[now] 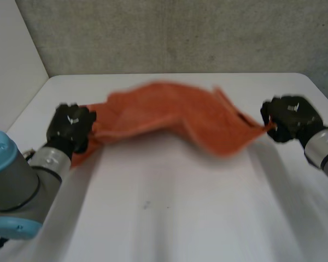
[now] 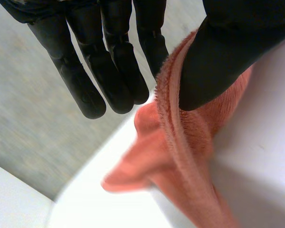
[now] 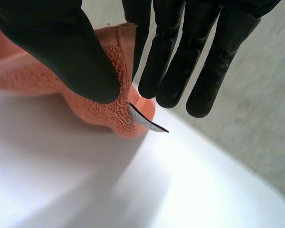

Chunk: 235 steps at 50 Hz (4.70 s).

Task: Fold the laundry

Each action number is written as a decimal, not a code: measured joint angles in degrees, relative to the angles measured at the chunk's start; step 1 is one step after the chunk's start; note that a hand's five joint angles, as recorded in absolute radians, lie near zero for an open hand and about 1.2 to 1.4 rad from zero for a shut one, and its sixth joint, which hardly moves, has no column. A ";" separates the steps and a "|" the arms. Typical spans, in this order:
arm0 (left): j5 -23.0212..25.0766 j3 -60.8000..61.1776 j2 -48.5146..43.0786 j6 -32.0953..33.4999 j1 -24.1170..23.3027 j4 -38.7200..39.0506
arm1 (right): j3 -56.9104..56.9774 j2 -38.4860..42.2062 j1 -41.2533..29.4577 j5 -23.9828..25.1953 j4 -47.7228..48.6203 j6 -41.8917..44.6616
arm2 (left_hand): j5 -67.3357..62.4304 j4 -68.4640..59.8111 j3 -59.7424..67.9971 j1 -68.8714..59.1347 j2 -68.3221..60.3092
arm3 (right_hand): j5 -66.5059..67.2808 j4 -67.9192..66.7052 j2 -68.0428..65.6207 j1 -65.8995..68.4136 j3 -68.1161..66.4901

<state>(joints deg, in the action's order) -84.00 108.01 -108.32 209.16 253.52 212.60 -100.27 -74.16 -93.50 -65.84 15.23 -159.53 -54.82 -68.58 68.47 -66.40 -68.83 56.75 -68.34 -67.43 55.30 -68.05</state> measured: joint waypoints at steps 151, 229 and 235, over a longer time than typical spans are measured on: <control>-2.47 -12.19 -10.96 8.10 2.58 7.72 | 21.13 14.79 -1.65 -6.61 -10.06 6.11 | -0.98 0.01 -0.04 1.50 0.02 | 0.28 -0.01 0.00 0.00 -0.02; 2.99 -15.31 -11.20 14.81 -6.68 4.00 | 19.54 14.16 -2.56 -18.08 -9.90 7.31 | 52.06 56.81 -56.11 55.33 57.14 | -52.92 54.89 54.65 -43.29 55.83; 2.84 -7.47 -5.47 9.52 -7.35 3.83 | 12.09 10.26 0.30 -13.47 -10.00 7.57 | 52.06 56.81 -56.11 55.33 57.14 | -52.92 54.89 54.65 -43.29 55.83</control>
<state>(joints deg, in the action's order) -81.16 100.54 -113.78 218.68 246.17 216.43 -88.18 -63.91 -93.19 -79.30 5.23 -151.96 -2.76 -11.77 12.36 -11.07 -11.69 3.82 -13.45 -12.78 12.01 -12.22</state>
